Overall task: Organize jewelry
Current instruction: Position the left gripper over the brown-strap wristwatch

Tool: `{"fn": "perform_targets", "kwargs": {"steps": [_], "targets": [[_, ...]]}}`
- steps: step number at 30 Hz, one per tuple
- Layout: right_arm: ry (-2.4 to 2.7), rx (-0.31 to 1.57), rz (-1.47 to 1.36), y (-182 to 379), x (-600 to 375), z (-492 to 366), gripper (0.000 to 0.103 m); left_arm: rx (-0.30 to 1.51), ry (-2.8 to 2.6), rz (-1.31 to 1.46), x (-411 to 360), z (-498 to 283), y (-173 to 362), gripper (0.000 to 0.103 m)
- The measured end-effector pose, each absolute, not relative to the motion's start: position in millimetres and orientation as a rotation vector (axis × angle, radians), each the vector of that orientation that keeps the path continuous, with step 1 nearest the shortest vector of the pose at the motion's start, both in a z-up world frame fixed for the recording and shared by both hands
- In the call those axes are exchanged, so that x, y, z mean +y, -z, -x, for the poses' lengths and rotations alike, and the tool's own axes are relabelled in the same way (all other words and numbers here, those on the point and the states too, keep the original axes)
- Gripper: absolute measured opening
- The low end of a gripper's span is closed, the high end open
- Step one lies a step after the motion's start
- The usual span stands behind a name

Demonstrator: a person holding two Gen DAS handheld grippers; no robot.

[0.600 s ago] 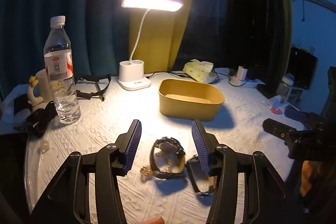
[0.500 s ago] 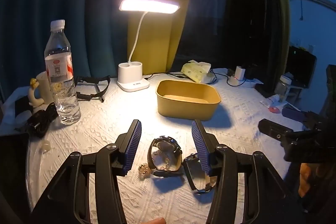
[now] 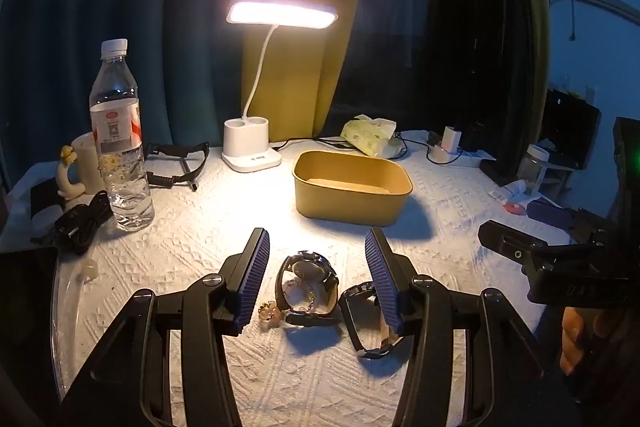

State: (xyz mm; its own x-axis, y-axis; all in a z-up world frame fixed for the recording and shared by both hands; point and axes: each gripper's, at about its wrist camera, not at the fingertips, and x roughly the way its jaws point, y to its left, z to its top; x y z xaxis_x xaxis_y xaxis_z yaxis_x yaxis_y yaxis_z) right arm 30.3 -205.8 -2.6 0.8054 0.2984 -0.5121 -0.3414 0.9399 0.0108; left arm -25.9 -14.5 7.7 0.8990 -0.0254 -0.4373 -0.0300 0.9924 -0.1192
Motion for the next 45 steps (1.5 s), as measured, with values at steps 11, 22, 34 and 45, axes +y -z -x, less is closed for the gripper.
{"fn": "perform_targets", "kwargs": {"steps": [11, 22, 34, 45], "targets": [[-0.345, 0.528, 0.084, 4.2, -204.9, -29.9, 0.103, 0.453, 0.007, 0.122, -14.3, 24.4, -4.2, 0.053], [-0.342, 0.522, 0.081, 4.4, -204.8, -29.4, 0.103, 0.441, 0.016, 0.125, -13.1, 28.5, -4.1, 0.053], [-0.341, 0.523, 0.08, 4.9, -203.7, -28.2, 0.103, 0.45, 0.01, 0.121, -15.2, 31.1, -6.6, 0.053], [-0.342, 0.521, 0.081, 5.8, -200.0, -25.8, 0.103, 0.451, 0.01, 0.116, -18.5, 28.3, -3.8, 0.053]]}}
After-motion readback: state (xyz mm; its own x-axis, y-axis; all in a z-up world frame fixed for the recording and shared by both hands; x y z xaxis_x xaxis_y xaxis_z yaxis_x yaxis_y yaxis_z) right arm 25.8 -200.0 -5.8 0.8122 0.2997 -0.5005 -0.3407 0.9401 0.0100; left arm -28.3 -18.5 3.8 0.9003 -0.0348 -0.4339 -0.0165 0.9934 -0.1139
